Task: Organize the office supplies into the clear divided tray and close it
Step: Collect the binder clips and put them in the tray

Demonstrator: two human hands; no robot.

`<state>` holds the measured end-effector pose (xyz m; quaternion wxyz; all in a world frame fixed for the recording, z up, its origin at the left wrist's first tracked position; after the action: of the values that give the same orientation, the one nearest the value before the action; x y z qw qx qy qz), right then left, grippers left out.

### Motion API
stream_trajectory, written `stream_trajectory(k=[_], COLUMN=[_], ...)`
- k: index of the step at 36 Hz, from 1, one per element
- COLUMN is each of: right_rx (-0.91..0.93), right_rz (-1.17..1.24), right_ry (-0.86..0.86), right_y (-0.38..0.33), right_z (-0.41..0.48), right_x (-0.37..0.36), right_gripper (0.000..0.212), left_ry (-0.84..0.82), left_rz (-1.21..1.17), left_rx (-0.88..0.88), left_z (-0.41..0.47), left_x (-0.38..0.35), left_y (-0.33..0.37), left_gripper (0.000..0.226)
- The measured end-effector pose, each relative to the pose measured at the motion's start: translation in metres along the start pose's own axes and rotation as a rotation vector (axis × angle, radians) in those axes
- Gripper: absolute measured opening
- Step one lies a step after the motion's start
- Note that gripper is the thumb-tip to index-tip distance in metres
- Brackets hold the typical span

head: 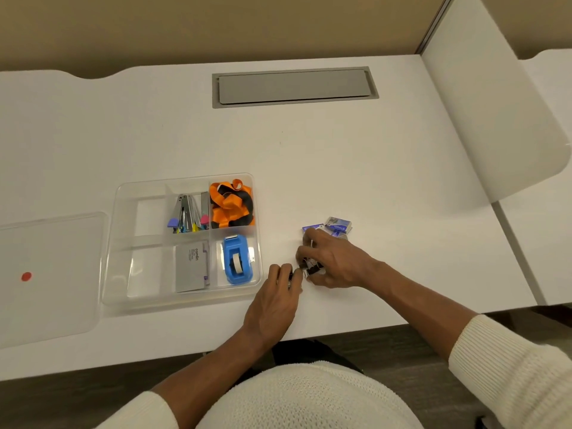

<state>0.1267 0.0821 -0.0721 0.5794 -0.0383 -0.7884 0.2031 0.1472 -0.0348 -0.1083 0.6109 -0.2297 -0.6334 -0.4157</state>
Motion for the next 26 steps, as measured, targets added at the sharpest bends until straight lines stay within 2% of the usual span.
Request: stream_trajectory(k=[5, 18, 23, 26], right_rx=[-0.064, -0.113, -0.117, -0.163], right_rz=[0.043, 0.141, 0.156, 0.161], right_ry=[0.005, 0.027, 0.048, 0.088], right_y=[-0.002, -0.009, -0.005, -0.004], right_z=[0.004, 0.012, 0.008, 0.007], right_x=[-0.006, -0.011, -0.011, -0.01], right_gripper=[0.032, 0.038, 0.033, 0.031], left_ry=[-0.003, -0.056, -0.014, -0.037], left_rz=[-0.05, -0.145, -0.205, -0.14], left_rx=[0.08, 0.184, 0.201, 0.178], left_z=[0.004, 0.011, 0.011, 0.011], left_x=[0.004, 0.011, 0.016, 0.012], left_y=[-0.004, -0.003, -0.005, -0.004], left_gripper=[0.068, 0.066, 0.091, 0.089])
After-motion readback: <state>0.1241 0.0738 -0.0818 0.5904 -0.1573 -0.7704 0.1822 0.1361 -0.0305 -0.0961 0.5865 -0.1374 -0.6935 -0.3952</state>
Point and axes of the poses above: each hand's wrist, its own z-axis towards the middle knuckle, its own x-axis out of the back of the hand, y = z × x, the point moved 9 cm from there along z, towards the middle knuckle, and after that the axes turned 1 degree about y, right-handed, at the moved point
